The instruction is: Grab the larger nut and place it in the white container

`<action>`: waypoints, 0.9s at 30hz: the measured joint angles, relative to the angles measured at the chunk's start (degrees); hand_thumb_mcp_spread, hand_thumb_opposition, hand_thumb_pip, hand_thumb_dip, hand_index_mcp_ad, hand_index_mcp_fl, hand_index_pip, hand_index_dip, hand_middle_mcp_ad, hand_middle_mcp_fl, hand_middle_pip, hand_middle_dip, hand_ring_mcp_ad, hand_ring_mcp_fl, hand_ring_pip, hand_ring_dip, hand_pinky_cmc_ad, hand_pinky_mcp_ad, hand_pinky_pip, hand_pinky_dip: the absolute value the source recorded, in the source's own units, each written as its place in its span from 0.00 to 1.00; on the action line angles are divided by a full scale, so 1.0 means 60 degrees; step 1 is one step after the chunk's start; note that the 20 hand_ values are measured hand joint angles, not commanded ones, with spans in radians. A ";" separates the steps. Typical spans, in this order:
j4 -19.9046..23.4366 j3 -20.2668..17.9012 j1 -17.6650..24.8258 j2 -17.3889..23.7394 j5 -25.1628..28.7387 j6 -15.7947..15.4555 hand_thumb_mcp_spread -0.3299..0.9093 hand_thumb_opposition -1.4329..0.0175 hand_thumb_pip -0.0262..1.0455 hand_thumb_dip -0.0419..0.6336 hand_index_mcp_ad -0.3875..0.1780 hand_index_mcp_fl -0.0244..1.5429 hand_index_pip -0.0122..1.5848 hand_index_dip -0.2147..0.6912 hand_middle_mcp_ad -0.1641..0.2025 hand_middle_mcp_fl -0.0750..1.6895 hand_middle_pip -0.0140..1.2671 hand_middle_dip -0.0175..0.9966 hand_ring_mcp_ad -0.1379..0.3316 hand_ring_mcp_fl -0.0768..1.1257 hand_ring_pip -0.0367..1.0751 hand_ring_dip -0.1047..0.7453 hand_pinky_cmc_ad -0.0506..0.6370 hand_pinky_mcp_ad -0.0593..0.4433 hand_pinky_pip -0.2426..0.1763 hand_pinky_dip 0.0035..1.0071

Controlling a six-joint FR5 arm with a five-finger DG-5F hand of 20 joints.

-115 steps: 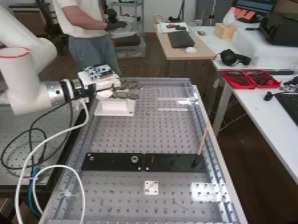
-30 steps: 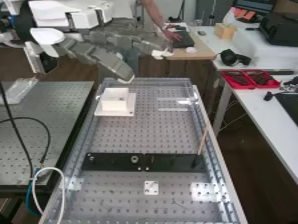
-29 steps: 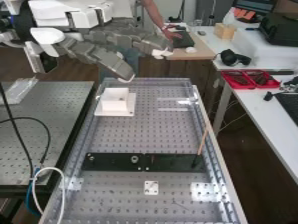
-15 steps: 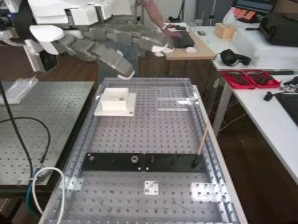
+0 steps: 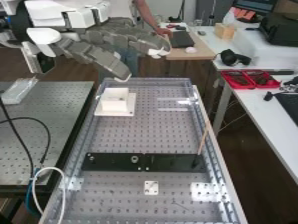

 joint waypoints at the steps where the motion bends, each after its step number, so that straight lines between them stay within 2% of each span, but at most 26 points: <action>1: -0.0012 -0.0002 -0.0030 -0.0001 -0.0048 0.0001 0.39 0.44 0.74 0.32 0.40 0.07 0.52 0.12 0.55 0.11 0.10 0.26 0.54 0.06 0.12 0.27 0.59 0.71 0.37 0.48; 8: -0.0060 -0.0031 -0.0130 0.0038 -0.0206 0.0075 0.39 0.44 0.74 0.32 0.40 0.07 0.52 0.12 0.55 0.11 0.10 0.26 0.52 0.06 0.12 0.27 0.59 0.71 0.37 0.48; 15: -0.0227 -0.0115 -0.0133 0.0188 -0.0341 0.0116 0.39 0.44 0.74 0.32 0.40 0.06 0.32 0.12 0.55 0.11 0.10 0.26 0.53 0.06 0.12 0.27 0.59 0.70 0.37 0.48; 20: -0.0441 -0.0093 -0.0113 0.0255 -0.0640 0.0321 0.39 0.44 0.73 0.32 0.40 0.06 0.20 0.08 0.55 0.11 0.10 0.26 0.54 0.06 0.12 0.27 0.59 0.70 0.37 0.47; 27: -0.0491 -0.0140 -0.0091 0.0371 -0.0952 0.0469 0.39 0.44 0.72 0.32 0.40 0.05 0.16 0.05 0.55 0.11 0.10 0.26 0.54 0.06 0.12 0.27 0.59 0.70 0.37 0.47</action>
